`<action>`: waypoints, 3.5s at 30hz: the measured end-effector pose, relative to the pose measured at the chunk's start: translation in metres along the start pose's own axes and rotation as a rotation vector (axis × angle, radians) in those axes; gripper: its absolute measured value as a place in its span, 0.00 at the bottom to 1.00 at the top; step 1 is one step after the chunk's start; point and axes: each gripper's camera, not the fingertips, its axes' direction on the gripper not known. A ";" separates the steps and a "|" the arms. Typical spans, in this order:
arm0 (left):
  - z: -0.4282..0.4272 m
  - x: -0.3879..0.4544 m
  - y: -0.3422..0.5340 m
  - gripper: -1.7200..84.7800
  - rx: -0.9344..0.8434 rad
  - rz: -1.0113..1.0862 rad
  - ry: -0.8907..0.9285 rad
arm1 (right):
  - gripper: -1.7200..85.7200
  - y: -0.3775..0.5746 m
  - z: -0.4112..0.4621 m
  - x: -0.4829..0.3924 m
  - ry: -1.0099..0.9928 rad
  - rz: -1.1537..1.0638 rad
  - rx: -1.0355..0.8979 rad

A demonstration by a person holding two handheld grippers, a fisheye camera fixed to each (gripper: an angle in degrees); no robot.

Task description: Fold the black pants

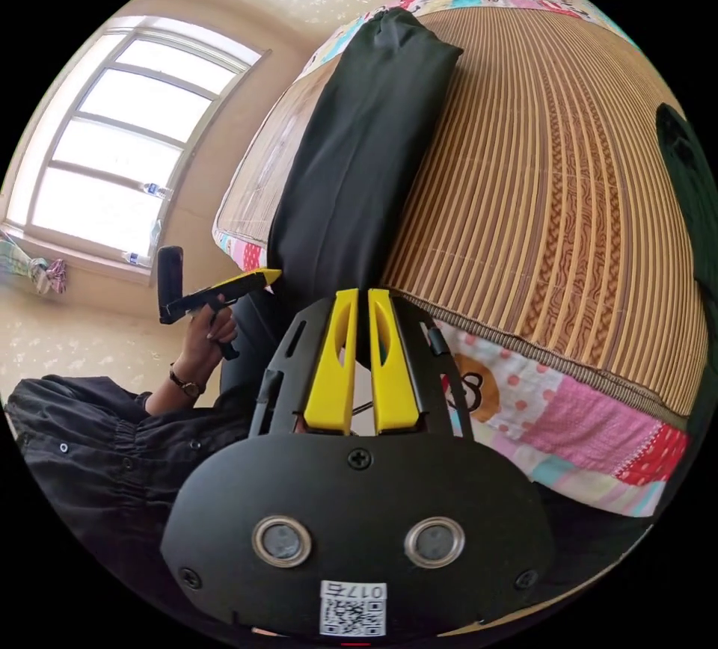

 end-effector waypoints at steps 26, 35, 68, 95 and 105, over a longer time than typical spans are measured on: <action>-0.023 -0.051 -0.029 0.15 0.057 0.127 0.178 | 0.15 -0.004 -0.007 0.025 -0.203 -0.128 -0.074; -0.017 -0.064 -0.024 0.16 0.029 0.057 0.329 | 0.15 -0.009 -0.036 0.048 -0.268 -0.083 0.039; 0.024 -0.065 -0.037 0.13 -0.001 0.103 0.387 | 0.13 -0.039 -0.086 0.059 -0.447 -0.050 0.058; -0.165 0.027 0.044 0.07 0.488 0.559 0.877 | 0.05 0.047 -0.344 -0.094 -0.804 -0.554 0.311; -0.309 0.166 0.030 0.07 0.635 0.997 1.092 | 0.04 0.110 -0.531 -0.246 -0.772 -1.015 0.538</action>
